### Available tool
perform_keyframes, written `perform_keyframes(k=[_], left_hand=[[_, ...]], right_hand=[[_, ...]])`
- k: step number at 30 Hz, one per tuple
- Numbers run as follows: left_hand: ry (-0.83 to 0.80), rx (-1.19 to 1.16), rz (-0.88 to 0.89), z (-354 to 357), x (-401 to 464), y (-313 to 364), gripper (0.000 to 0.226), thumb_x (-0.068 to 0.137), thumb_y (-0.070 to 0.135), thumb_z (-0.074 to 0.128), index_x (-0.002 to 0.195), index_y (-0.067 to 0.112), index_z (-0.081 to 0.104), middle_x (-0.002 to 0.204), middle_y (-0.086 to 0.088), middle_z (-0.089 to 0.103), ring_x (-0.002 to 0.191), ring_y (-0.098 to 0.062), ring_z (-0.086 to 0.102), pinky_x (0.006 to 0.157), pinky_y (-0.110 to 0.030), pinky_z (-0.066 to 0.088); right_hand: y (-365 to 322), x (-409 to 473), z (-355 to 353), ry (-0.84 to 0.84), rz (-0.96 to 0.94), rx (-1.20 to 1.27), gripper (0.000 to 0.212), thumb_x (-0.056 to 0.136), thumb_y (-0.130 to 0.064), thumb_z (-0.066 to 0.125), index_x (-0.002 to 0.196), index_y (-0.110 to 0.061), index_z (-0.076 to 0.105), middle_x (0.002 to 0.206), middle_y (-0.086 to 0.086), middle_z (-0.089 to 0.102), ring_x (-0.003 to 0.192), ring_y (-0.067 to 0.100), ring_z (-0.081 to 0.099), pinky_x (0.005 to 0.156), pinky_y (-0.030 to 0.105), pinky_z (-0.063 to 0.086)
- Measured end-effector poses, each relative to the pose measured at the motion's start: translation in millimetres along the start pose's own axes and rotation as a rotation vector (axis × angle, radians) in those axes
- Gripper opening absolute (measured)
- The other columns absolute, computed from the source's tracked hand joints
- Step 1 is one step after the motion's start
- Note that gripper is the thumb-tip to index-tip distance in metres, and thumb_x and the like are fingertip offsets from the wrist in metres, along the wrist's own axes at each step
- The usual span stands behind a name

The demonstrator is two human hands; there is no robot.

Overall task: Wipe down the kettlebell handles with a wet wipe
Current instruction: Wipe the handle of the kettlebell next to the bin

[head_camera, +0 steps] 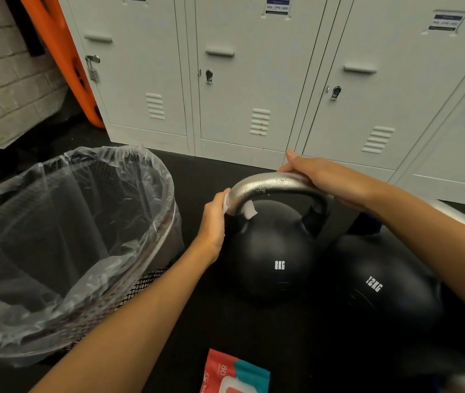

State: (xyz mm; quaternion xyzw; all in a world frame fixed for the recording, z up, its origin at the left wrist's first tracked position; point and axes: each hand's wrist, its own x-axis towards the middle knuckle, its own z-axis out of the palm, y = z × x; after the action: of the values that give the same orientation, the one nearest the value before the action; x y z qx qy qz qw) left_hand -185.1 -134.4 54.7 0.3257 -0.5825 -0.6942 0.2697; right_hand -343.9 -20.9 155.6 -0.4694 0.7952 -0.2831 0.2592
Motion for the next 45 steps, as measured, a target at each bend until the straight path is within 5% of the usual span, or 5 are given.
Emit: perform_keyframes(k=[8, 16, 32, 37, 45], left_hand=[[0.090, -0.056, -0.038, 6.7, -14.8, -14.3, 0.052, 0.103, 0.044, 0.025, 0.119, 0.015, 0.065, 0.113, -0.004, 0.068, 0.109, -0.014, 0.061, 0.095, -0.030, 0.045], [0.117, 0.352, 0.244, 9.8, -53.0, -47.0, 0.054, 0.104, 0.037, 0.029, 0.154, 0.030, 0.008, 0.159, 0.008, 0.018, 0.133, 0.008, 0.016, 0.100, 0.001, 0.015], [0.085, 0.465, 0.612, 0.6, -22.8, -8.0, 0.044, 0.104, 0.032, 0.032, 0.145, 0.018, 0.040, 0.141, 0.008, 0.048, 0.127, 0.008, 0.041, 0.103, -0.006, 0.028], [0.065, 0.759, 0.737, 16.1, -11.9, 11.7, 0.052, 0.103, 0.044, 0.022, 0.140, 0.016, 0.045, 0.126, -0.001, 0.053, 0.109, -0.014, 0.046, 0.089, -0.016, 0.032], [0.199, 1.298, 1.131, 39.1, -2.0, 30.2, 0.044, 0.102, 0.036, 0.029, 0.123, 0.013, 0.061, 0.102, -0.002, 0.067, 0.086, -0.023, 0.061, 0.079, -0.037, 0.044]], right_hand=[[1.2, -0.8, 0.0, -0.003, -0.006, 0.057, 0.057, 0.099, -0.061, 0.025, 0.098, -0.030, 0.073, 0.102, -0.008, 0.071, 0.101, 0.011, 0.063, 0.101, 0.030, 0.040], [2.0, -0.4, -0.7, -0.005, 0.009, 0.086, 0.061, 0.095, -0.067, 0.027, 0.092, -0.032, 0.076, 0.094, -0.011, 0.074, 0.094, 0.007, 0.066, 0.085, 0.021, 0.041], [3.5, 0.9, -1.2, 0.006, 0.029, 0.178, 0.065, 0.098, -0.063, 0.017, 0.095, -0.032, 0.074, 0.094, -0.015, 0.074, 0.091, 0.001, 0.065, 0.083, 0.020, 0.041], [9.2, 3.7, -0.8, 0.070, 0.049, 0.318, 0.070, 0.098, -0.064, 0.015, 0.098, -0.026, 0.074, 0.102, -0.008, 0.075, 0.105, 0.012, 0.063, 0.096, 0.030, 0.042], [17.1, 9.2, -7.9, 0.164, 0.112, 0.467, 0.067, 0.101, -0.060, 0.019, 0.093, -0.019, 0.071, 0.079, -0.004, 0.067, 0.072, 0.005, 0.055, 0.066, 0.020, 0.036]])
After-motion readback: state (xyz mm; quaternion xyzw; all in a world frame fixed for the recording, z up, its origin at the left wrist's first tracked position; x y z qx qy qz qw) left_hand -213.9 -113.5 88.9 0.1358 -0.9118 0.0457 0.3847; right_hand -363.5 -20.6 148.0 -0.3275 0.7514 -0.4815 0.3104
